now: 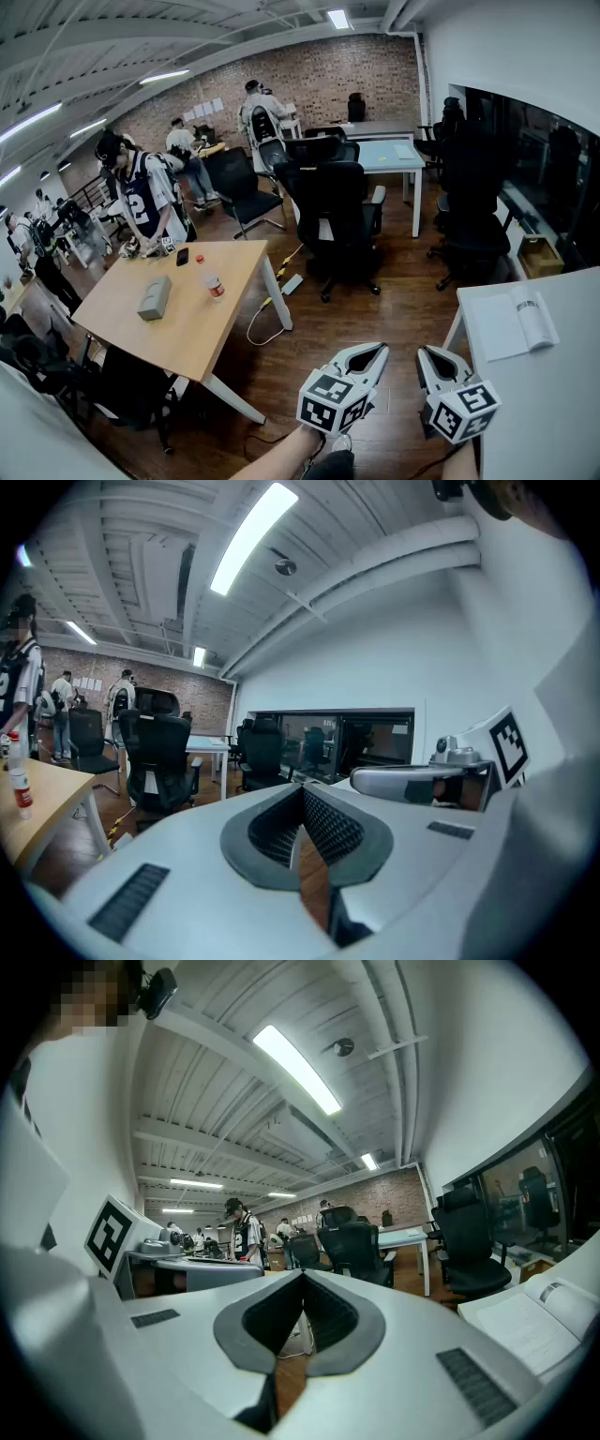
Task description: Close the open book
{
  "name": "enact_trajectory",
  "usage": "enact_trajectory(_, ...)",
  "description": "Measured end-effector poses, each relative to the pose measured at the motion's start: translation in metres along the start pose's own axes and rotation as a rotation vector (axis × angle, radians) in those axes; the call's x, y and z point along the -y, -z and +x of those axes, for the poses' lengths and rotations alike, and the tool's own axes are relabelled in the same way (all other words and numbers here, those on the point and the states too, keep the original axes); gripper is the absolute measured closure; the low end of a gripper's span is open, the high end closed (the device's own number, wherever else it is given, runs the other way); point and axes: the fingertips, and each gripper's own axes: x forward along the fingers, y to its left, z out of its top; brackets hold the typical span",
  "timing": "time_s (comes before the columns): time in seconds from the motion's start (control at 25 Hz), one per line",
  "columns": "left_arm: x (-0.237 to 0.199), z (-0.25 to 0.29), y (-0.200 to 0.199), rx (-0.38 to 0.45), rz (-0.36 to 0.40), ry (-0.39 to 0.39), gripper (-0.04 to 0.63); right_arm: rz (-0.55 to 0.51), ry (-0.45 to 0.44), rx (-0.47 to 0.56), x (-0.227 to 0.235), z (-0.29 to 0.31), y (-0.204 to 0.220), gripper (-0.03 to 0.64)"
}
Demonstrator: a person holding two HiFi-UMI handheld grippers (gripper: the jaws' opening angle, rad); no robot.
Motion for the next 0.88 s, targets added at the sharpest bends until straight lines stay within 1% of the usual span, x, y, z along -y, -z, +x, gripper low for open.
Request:
enact_trajectory(0.28,-0.045,0.039,0.000,-0.006,-0.017,0.019,0.591,-0.001,0.020,-0.023,0.027,0.051,0.001,0.614)
enact_trajectory(0.48,-0.095,0.077,-0.001,-0.016,-0.037,0.053,0.591,-0.003,0.050,-0.054,0.053,0.105,0.005,0.614)
enact_trajectory(0.68,-0.150,0.125,-0.010,-0.031,-0.041,0.112,0.591,-0.005,0.100,-0.087,0.083,0.169,0.001,0.614)
enact_trajectory(0.88,-0.186,0.167,-0.021,-0.050,-0.055,0.200,0.591,-0.005,0.176,-0.111,0.114,0.213,-0.008,0.614)
